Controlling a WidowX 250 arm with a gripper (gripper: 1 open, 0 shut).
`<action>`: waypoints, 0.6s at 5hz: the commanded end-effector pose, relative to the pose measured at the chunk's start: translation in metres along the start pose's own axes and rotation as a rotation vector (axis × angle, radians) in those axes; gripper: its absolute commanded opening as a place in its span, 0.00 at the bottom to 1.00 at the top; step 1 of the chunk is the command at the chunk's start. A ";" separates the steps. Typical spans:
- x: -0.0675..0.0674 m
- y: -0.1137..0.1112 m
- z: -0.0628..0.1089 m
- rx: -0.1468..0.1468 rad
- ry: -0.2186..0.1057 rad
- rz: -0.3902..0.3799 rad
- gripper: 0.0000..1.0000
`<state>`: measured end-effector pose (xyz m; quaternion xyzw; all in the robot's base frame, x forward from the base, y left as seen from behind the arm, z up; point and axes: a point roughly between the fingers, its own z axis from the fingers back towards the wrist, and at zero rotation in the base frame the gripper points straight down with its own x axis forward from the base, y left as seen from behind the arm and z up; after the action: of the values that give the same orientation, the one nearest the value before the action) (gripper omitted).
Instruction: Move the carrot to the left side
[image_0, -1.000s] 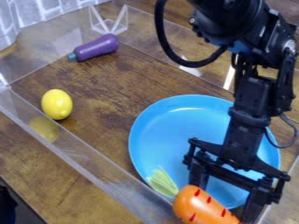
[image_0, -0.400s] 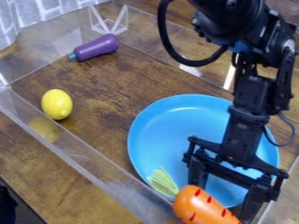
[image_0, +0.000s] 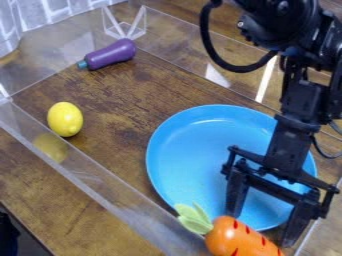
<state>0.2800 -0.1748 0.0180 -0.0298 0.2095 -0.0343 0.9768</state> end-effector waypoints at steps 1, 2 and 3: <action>0.009 0.007 0.014 -0.022 -0.034 0.031 1.00; 0.011 0.009 0.015 -0.026 -0.028 0.047 1.00; 0.008 0.011 0.013 -0.037 -0.023 0.079 1.00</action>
<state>0.2856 -0.1705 0.0189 -0.0312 0.2173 -0.0026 0.9756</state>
